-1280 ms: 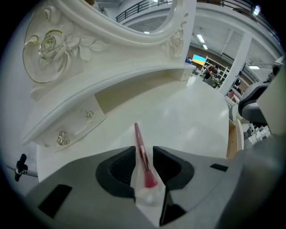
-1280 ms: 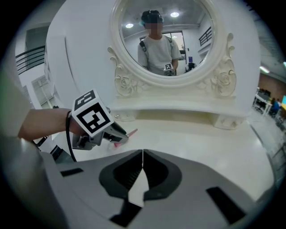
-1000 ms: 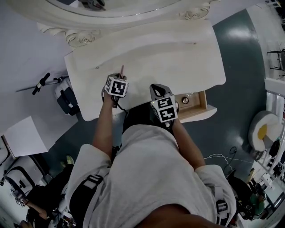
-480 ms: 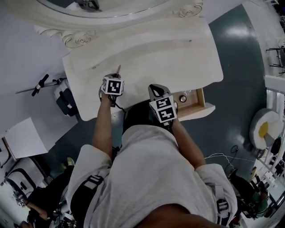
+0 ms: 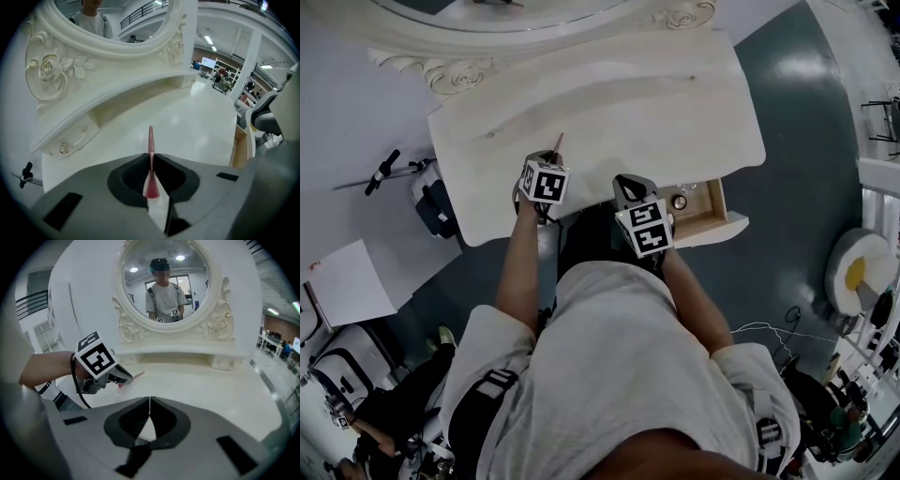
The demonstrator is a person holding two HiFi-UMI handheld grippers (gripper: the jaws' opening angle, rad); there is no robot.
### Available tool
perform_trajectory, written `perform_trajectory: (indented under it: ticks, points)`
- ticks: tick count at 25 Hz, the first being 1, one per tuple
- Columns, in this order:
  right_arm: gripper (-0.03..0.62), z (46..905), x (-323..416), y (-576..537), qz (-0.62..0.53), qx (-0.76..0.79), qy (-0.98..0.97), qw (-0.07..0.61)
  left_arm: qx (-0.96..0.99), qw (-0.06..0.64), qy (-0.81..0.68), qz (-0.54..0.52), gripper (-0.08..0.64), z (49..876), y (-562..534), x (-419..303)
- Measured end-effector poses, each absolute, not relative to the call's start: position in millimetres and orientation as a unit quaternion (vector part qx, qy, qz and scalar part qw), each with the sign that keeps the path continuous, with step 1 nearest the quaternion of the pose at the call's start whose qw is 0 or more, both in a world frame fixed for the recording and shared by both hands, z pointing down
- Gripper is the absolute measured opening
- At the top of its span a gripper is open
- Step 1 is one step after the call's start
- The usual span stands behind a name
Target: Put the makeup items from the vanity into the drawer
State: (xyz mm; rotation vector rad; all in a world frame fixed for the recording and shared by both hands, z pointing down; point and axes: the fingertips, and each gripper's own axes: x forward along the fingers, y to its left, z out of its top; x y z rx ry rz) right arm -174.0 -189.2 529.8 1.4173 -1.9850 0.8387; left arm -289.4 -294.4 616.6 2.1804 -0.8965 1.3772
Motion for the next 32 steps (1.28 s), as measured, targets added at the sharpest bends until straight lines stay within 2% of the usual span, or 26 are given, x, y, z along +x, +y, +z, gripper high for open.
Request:
perform_trajectory:
  ticks: [15,32]
  points:
    - [0.015,527.5,-128.8,-129.1,0.308,0.536,-0.736,0.276,0.792,0.198,-0.308,0.488,0.048,609.2,-230.4,-237.0]
    - [0.015,538.1,-67.7,-72.7,0.34,0.599,-0.684,0.239,0.831,0.135,-0.189,0.506,0.048,599.3,-161.8,-127.8]
